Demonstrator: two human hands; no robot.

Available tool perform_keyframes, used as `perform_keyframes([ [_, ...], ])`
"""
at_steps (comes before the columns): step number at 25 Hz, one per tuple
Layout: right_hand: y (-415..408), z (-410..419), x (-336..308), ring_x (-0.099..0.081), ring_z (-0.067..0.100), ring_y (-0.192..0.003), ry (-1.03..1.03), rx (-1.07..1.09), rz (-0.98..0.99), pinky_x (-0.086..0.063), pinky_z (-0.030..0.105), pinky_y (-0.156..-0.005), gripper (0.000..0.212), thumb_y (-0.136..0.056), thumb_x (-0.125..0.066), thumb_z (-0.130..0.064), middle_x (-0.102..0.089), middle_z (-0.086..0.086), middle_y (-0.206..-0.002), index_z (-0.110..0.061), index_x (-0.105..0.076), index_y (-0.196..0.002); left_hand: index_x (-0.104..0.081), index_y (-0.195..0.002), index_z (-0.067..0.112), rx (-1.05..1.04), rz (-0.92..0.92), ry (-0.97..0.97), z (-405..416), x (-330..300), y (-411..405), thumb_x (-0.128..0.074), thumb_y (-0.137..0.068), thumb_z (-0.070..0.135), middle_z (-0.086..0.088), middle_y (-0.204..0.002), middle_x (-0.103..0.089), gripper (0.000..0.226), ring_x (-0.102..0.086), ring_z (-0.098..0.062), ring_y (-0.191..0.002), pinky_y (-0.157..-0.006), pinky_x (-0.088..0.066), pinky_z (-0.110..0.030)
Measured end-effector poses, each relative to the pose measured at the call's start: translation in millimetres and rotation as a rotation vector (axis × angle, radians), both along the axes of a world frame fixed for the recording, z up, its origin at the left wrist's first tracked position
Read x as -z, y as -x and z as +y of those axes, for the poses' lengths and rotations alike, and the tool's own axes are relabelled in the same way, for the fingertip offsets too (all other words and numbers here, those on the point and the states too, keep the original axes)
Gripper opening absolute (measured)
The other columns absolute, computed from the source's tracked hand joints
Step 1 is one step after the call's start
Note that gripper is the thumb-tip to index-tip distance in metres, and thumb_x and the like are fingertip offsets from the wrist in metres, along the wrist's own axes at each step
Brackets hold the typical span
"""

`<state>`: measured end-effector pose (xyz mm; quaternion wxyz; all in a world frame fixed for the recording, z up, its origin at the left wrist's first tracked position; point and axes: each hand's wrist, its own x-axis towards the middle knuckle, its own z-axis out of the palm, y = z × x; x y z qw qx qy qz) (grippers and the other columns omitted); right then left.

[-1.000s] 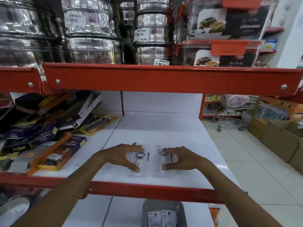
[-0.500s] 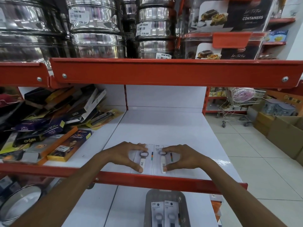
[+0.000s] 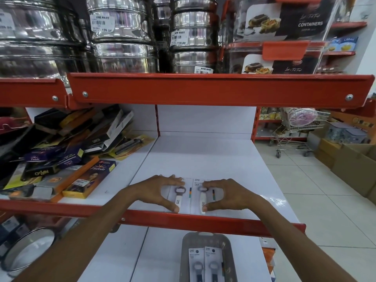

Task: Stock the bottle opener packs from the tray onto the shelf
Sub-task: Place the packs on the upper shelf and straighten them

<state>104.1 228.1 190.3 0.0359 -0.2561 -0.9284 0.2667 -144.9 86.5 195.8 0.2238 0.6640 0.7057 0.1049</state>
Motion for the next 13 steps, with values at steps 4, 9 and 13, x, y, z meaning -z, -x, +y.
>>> perform_keyframes([
  [4,-30,-37,-20,-0.035,0.003,-0.137,-0.213,0.074,0.32,-0.03,0.028,-0.114,0.066,-0.08,-0.067,-0.057,-0.04,-0.02,-0.15,-0.04,-0.043,-0.139,-0.046,-0.142,0.047,-0.053,0.006,-0.324,-31,-10,-16,-0.072,-0.079,0.064,0.02,-0.16,-0.033,0.07,-0.02,-0.002,-0.151,-0.124,-0.026,-0.044],
  [9,-103,-108,25,-0.063,0.008,-0.098,-0.52,0.023,0.695,-0.049,0.017,-0.088,0.017,-0.088,-0.062,-0.024,-0.071,-0.007,-0.105,-0.016,-0.071,-0.1,-0.072,-0.107,0.024,0.088,-0.036,-0.739,-99,20,-76,-0.072,-0.088,0.039,0.013,-0.114,-0.068,0.024,-0.059,-0.005,-0.114,-0.098,-0.046,-0.02],
  [13,-108,-107,118,-0.065,0.006,-0.1,-0.298,0.061,0.213,-0.054,0.019,-0.09,0.023,-0.087,-0.061,-0.029,-0.069,-0.012,-0.114,-0.033,-0.063,-0.11,-0.068,-0.113,0.03,0.14,-0.03,-0.377,-102,97,-102,-0.065,-0.093,0.045,0.014,-0.114,-0.066,0.026,-0.054,0.005,-0.107,-0.096,-0.047,-0.019],
])
